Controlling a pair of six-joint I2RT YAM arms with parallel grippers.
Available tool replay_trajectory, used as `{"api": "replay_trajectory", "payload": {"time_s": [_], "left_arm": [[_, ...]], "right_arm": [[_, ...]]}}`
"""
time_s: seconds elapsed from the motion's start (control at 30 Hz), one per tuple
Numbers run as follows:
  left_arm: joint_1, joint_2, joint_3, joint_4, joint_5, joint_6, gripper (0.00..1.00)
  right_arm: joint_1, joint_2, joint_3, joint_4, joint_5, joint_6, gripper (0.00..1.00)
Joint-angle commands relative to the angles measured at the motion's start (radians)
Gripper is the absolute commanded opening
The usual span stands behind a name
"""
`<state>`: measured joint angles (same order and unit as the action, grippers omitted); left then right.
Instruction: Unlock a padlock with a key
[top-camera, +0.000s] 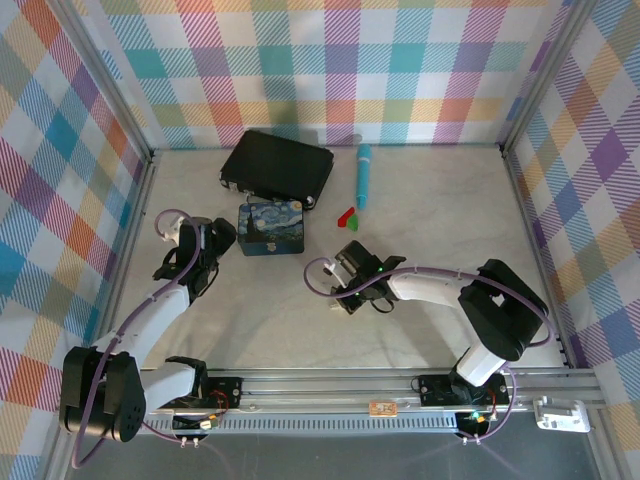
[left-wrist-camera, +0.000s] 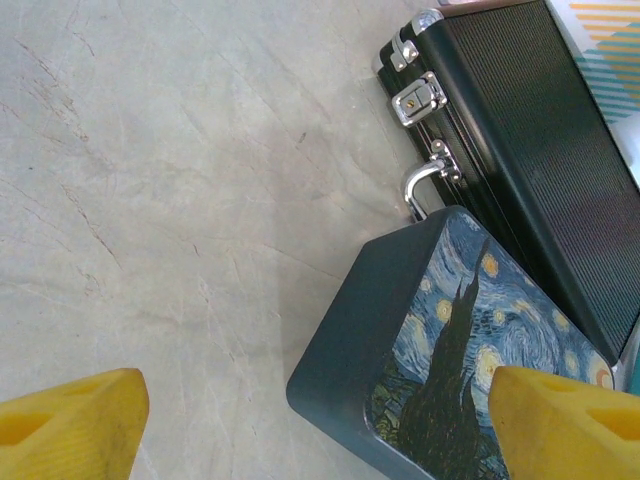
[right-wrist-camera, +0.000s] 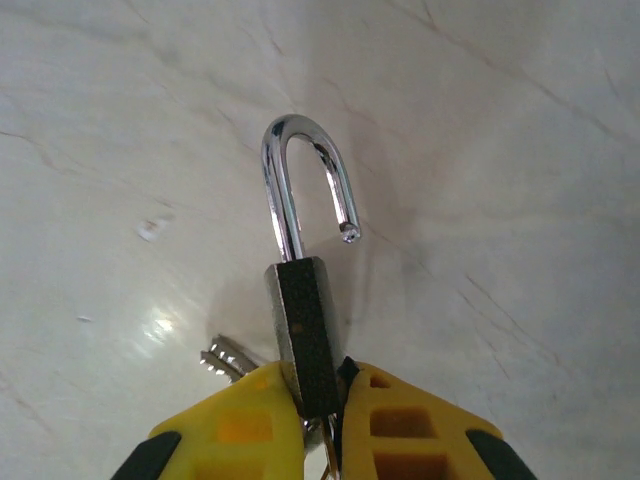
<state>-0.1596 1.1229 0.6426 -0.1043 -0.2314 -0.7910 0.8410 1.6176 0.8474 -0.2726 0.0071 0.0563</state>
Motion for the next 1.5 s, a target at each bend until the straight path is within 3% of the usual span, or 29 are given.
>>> {"api": "replay_trajectory", "payload": {"time_s": [0.0, 0.1, 0.2, 0.33, 0.5, 0.73, 0.97, 1.17, 1.23, 1.43, 1.47], "left_arm": [[0.018, 0.002, 0.039, -0.017, -0.026, 0.022, 0.88], [0.017, -0.007, 0.041, -0.028, -0.036, 0.034, 0.88], [0.018, -0.021, 0.041, -0.048, -0.07, 0.059, 0.88], [0.02, -0.033, 0.063, -0.094, -0.182, 0.146, 0.89], [0.025, -0.028, 0.072, -0.046, -0.338, 0.296, 0.89], [0.029, 0.081, -0.015, 0.303, -0.411, 0.521, 0.86], [0.029, 0.187, -0.078, 0.444, -0.486, 0.63, 0.87], [0.031, 0.272, -0.114, 0.597, -0.395, 0.675, 0.88], [0.03, 0.305, -0.1, 0.605, -0.334, 0.702, 0.88], [0.03, 0.386, -0.219, 0.89, -0.224, 0.759, 0.89], [0.03, 0.383, -0.216, 0.874, -0.192, 0.765, 0.89]], "right_arm": [[0.004, -0.001, -0.001, 0.032, 0.041, 0.074, 0.03], [0.005, 0.01, -0.002, 0.04, 0.048, 0.08, 0.17], [0.004, -0.014, -0.011, 0.061, 0.049, 0.088, 0.4], [-0.006, -0.092, -0.012, 0.058, 0.076, 0.068, 0.65], [-0.13, -0.22, 0.01, 0.025, 0.058, 0.035, 0.82], [-0.484, -0.292, 0.004, 0.069, 0.07, 0.007, 0.88], [-0.789, -0.248, -0.122, 0.255, 0.138, 0.004, 0.89], [-0.841, -0.189, -0.304, 0.692, 0.112, -0.017, 0.89], [-0.842, -0.182, -0.321, 0.775, 0.067, -0.021, 0.99], [-0.849, -0.102, -0.409, 1.033, -0.04, -0.032, 0.99], [-0.849, -0.084, -0.44, 1.113, -0.027, -0.026, 0.99]]}}
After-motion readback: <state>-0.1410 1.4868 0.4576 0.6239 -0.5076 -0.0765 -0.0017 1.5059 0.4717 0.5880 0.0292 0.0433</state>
